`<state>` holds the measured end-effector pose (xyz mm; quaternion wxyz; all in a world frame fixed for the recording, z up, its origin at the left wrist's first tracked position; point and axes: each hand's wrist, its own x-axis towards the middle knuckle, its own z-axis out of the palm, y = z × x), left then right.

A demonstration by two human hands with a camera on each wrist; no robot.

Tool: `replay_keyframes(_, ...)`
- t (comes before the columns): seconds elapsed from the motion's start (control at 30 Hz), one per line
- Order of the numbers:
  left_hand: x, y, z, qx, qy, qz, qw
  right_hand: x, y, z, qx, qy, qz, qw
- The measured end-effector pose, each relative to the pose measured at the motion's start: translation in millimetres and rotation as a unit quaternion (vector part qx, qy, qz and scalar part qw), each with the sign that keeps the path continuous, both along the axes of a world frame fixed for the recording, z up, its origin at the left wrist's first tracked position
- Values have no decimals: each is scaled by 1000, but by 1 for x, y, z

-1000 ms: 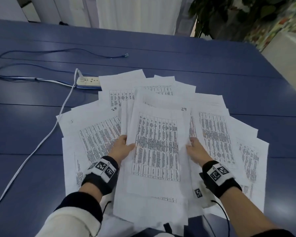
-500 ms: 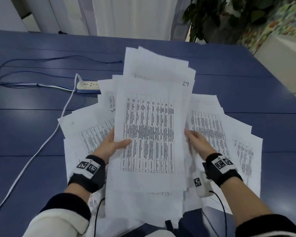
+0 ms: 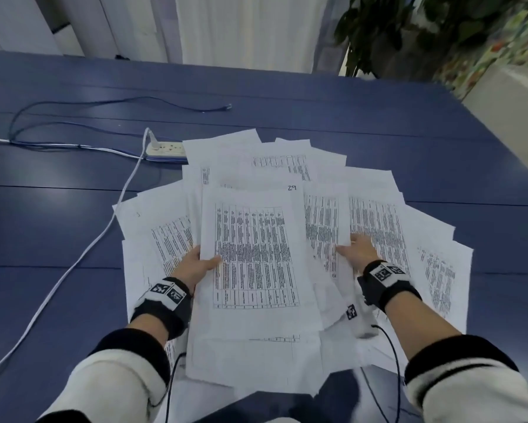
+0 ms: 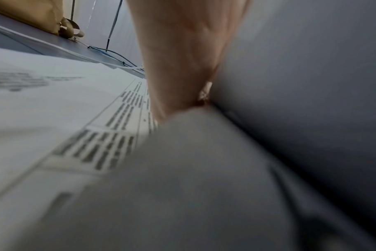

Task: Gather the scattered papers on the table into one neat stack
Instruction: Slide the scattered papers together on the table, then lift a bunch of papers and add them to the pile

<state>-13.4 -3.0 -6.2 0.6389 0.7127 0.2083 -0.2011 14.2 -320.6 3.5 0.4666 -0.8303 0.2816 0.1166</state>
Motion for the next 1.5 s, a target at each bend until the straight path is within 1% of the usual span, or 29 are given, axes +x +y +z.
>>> replay_keyframes(0.1,5,-2,3,-9,5,-15,1000,-3,10,5,-7,-2,64,998)
replay_keyframes(0.23,12,-8,7,-1,-8,-39,999,0,31,5,15,37,118,992)
replay_keyframes(0.3,15,-12,7,19,-14,-53,998,4,42,7,44,45,107,992)
replay_keyframes(0.37,16,-16,7,20,-17,-61,998,4,46,10,120,48,65,990)
replay_keyframes(0.43,16,-19,7,26,-26,-63,997,5,45,12,153,56,28,986)
replay_keyframes(0.47,16,-21,7,26,-32,-61,997,5,45,13,152,59,38,986)
replay_keyframes(0.53,18,-23,9,14,-39,-54,998,1,47,17,114,65,96,987)
replay_keyframes(0.57,19,-22,11,1,-41,-52,998,-1,47,16,97,55,116,987)
replay_keyframes(0.6,20,-21,15,-14,-44,-51,998,-1,45,18,99,34,120,987)
replay_keyframes(0.67,23,-15,24,-42,-53,-59,996,-3,42,20,117,-14,83,990)
replay_keyframes(0.73,21,-10,34,-70,-63,-75,993,-6,38,20,169,-33,51,984)
replay_keyframes(0.8,19,-6,42,-85,-75,-87,990,-10,35,25,212,-36,38,976)
replay_keyframes(0.87,17,-3,49,-76,-100,-94,988,-16,36,32,263,-24,42,963)
replay_keyframes(0.9,16,-3,52,-65,-120,-94,986,-18,35,35,277,-35,49,959)
replay_keyframes(0.97,12,-4,60,-49,-158,-83,983,-20,32,40,274,-82,53,957)
replay_keyframes(1.07,10,-14,74,-66,-209,-28,975,-21,32,60,256,-158,54,952)
replay_keyframes(1.2,13,-19,106,-61,-322,4,945,-20,30,105,232,-273,53,932)
replay_keyframes(1.33,19,-15,143,-142,-379,18,914,-22,24,148,205,-360,82,906)
replay_keyframes(1.4,23,-11,157,-166,-388,0,907,-22,22,161,194,-380,97,899)
replay_keyframes(1.43,26,-9,161,-161,-384,-9,909,-22,21,164,194,-383,100,898)
replay_keyframes(1.5,28,-9,164,-111,-375,-31,920,-20,20,164,198,-372,108,900)
